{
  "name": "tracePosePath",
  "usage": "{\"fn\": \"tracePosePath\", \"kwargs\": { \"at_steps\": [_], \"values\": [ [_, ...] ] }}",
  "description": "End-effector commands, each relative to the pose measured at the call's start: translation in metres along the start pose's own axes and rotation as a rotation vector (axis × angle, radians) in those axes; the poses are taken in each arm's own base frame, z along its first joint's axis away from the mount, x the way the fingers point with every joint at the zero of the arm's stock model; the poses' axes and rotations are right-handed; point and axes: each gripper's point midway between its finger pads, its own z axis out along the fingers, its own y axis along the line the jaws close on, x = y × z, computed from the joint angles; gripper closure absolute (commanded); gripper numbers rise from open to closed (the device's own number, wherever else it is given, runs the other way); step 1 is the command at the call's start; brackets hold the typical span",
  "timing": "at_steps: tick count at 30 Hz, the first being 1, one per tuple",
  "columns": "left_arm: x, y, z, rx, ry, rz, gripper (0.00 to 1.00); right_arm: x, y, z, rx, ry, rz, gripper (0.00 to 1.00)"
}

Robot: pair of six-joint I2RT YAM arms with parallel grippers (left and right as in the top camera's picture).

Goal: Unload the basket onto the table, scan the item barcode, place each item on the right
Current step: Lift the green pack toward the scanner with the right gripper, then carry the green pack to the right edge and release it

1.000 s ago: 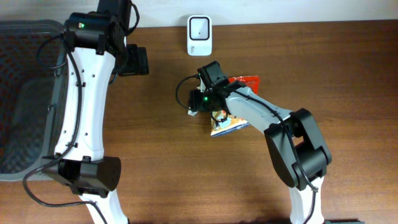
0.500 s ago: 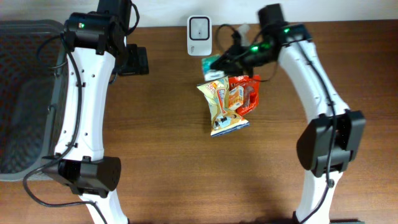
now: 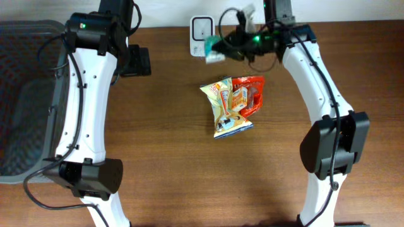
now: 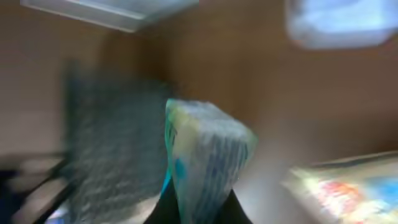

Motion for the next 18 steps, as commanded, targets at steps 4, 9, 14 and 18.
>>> {"fn": "tracePosePath", "kwargs": {
  "at_steps": [4,9,14,18],
  "values": [
    [-0.001,0.000,-0.001,0.007,-0.003,0.002,0.01,-0.088,-0.013,0.009,0.587,-0.583,-0.367,0.96],
    [-0.001,0.000,-0.001,0.007,-0.003,0.002,0.01,-0.098,-0.024,0.061,0.801,-0.715,-0.642,0.96],
    [-0.001,0.000,-0.001,0.007,-0.003,0.002,0.01,-0.091,-0.064,0.098,0.792,-0.670,-0.642,0.96],
    [-0.001,0.000,-0.001,0.007,-0.003,0.002,0.01,-0.093,-0.063,0.094,0.791,-0.687,-0.612,0.96]
  ]
}}
